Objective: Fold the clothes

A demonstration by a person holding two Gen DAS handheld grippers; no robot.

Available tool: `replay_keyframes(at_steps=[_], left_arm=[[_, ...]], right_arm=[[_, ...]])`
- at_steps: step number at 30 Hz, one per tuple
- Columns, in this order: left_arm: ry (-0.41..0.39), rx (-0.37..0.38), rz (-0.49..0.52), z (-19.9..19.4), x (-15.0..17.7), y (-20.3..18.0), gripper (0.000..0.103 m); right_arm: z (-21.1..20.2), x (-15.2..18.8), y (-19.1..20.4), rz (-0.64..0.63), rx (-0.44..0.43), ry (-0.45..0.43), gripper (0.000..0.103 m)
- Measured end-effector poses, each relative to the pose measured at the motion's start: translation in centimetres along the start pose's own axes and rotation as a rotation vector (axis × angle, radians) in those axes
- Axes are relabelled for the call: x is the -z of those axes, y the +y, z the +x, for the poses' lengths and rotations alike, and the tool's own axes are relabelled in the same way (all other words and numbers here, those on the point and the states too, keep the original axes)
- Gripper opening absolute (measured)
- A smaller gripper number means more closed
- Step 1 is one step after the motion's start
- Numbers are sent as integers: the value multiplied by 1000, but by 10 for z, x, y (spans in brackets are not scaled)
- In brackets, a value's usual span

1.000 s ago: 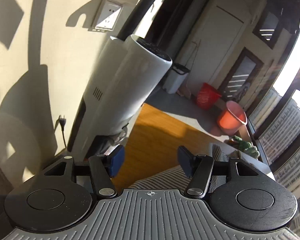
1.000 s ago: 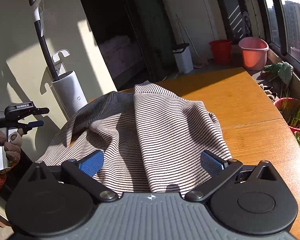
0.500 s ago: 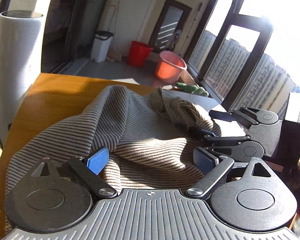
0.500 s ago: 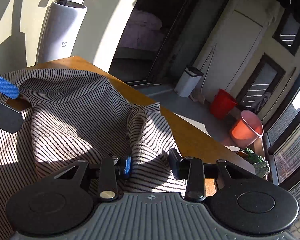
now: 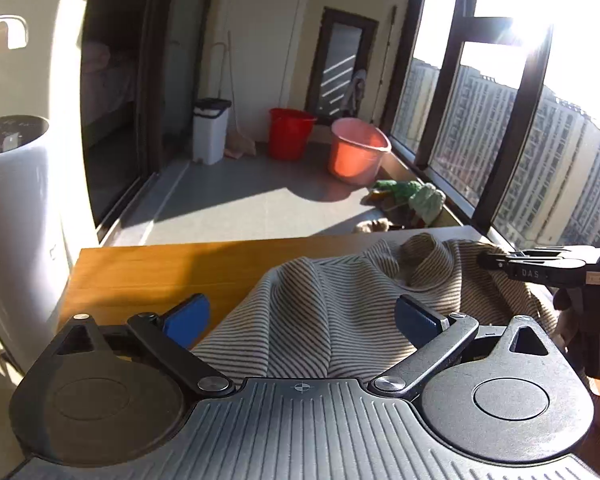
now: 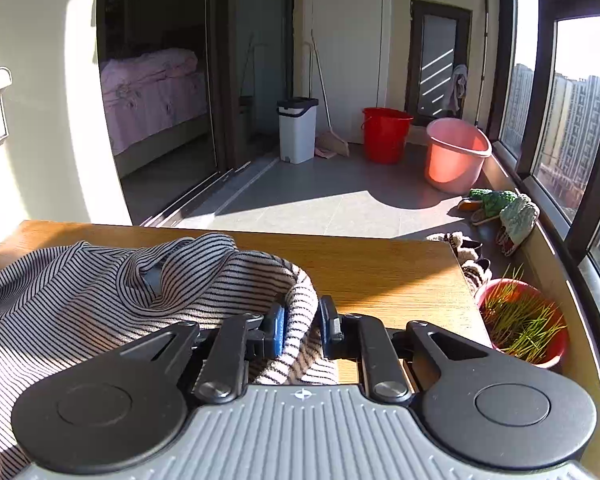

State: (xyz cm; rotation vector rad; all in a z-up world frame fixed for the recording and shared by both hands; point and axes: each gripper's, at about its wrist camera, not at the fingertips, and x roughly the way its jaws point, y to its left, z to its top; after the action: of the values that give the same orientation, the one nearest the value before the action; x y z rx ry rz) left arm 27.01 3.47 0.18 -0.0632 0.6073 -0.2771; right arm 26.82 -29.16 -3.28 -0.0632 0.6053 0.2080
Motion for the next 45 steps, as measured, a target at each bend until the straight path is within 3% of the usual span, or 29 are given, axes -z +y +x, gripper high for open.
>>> replay_keyframes(at_steps=[3,5,7,9,10,11,12,13,17,19,20,22,26,31,36,38,42,45], left_arm=[[56,-57,68,29,-4,-2,101],[89,-80,93,43,-3,-4,101],[104,-97,109,51,-1,-6,101],[120,-116,124,54,3,-8,81],[127,-127,133,56,5,-8,48],[124,-161,151,56,6,-8,23],[119,-196,170,56,7,-8,14],[85,-250,196,54,5,-7,14],[-25,-381,117,32,-15,13,15],[-29,-298,35,9,-19,21,28],[-28,-242,3,-4,-20,24,44],[-2,-126,-14,-27,-10,24,58],[74,88,14,-52,27,3,58],[110,216,82,-39,63,-34,66],[136,217,75,-32,90,-47,80],[119,190,89,-41,99,-47,83],[109,174,66,-64,116,-42,92],[95,147,120,-85,134,-49,95]], right_arm=[[-7,3,-5,-8,-1,-17,27],[-14,3,-8,-22,7,-32,44],[-18,4,-12,-26,6,-36,49],[-21,8,-16,-15,1,-28,49],[-22,9,-17,-13,0,-29,49],[-25,10,-17,-15,4,-35,49],[-29,9,-17,-17,10,-43,49],[-34,8,-15,-21,18,-57,49],[-59,-1,-3,-69,12,-128,49],[-71,-3,3,-87,-13,-148,49],[-76,-2,5,-88,-27,-153,49],[-82,2,7,-52,-73,-135,48],[-87,17,19,-7,-195,-64,48],[-82,55,63,-118,-240,19,48],[-84,82,87,-170,-311,85,50],[-88,84,92,-172,-359,97,52],[-97,88,102,-213,-373,97,53],[-107,93,108,-235,-412,105,55]])
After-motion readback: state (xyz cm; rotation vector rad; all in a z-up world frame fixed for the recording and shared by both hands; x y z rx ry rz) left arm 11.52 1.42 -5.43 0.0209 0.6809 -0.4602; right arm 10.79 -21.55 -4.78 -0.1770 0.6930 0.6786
